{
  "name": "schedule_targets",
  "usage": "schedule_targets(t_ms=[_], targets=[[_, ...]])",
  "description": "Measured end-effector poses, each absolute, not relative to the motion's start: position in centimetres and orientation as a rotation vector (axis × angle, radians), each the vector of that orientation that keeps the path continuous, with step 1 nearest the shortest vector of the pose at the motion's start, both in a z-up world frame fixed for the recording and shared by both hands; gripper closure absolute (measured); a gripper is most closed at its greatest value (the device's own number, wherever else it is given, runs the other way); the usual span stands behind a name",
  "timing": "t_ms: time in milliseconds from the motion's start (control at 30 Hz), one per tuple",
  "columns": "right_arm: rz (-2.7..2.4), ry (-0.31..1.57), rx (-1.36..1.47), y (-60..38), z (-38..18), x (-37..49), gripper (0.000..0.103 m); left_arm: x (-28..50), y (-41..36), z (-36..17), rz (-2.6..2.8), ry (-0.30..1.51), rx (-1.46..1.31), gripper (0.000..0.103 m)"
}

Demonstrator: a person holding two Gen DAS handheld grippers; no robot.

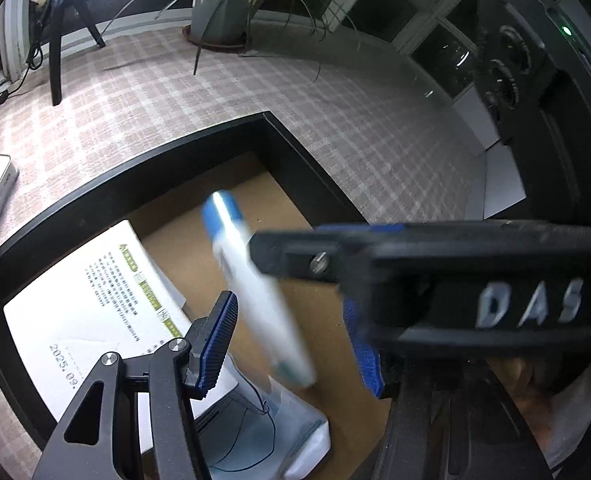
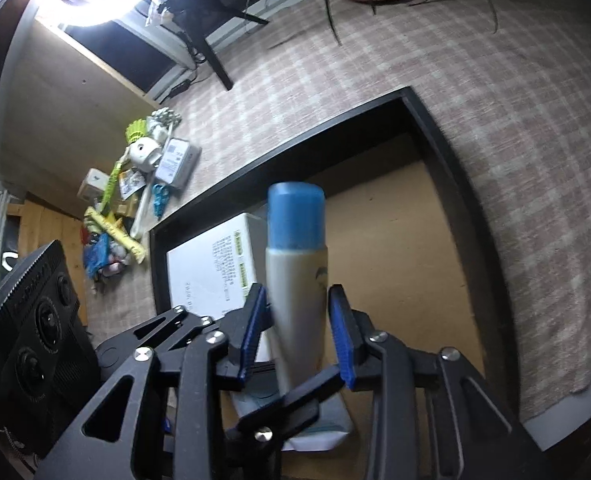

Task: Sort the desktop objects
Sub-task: 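Carry the lotion bottle with the right gripper and drop it into the tray, then return the right gripper to the pile and grasp the blue Vinda tissue pack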

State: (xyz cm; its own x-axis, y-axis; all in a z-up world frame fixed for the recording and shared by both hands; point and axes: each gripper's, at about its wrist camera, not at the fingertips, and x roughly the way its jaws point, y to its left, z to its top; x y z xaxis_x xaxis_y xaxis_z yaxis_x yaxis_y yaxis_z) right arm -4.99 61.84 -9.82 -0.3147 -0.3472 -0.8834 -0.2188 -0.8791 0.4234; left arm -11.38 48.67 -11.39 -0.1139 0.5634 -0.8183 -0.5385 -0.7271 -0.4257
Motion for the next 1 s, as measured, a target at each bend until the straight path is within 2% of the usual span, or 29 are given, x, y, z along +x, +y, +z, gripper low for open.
schedule_targets(t_ms=[33,100,467,1000], targets=[[-2.394,-0.731,1.779,62.0,-9.5,-4.9,0.056,-11.3,48.4,-11.3,1.919,-0.034,-1.424,0.051],[-2.428,-0.715,1.769,62.1,-9.0,-4.9,0.054,-11.1,47.6,-11.0,1.925,-0.05,-1.424,0.051],[-2.424,-0.657,1.736,59.0,-7.6,-5.3,0.054,-11.3,41.4,-9.1,2.021,-0.11,-1.423,0.051],[-2.263,-0.394,1.659,43.4,-6.8,-10.2,0.054,-13.4,18.4,-10.4,2.335,-0.492,-1.567,0.051]])
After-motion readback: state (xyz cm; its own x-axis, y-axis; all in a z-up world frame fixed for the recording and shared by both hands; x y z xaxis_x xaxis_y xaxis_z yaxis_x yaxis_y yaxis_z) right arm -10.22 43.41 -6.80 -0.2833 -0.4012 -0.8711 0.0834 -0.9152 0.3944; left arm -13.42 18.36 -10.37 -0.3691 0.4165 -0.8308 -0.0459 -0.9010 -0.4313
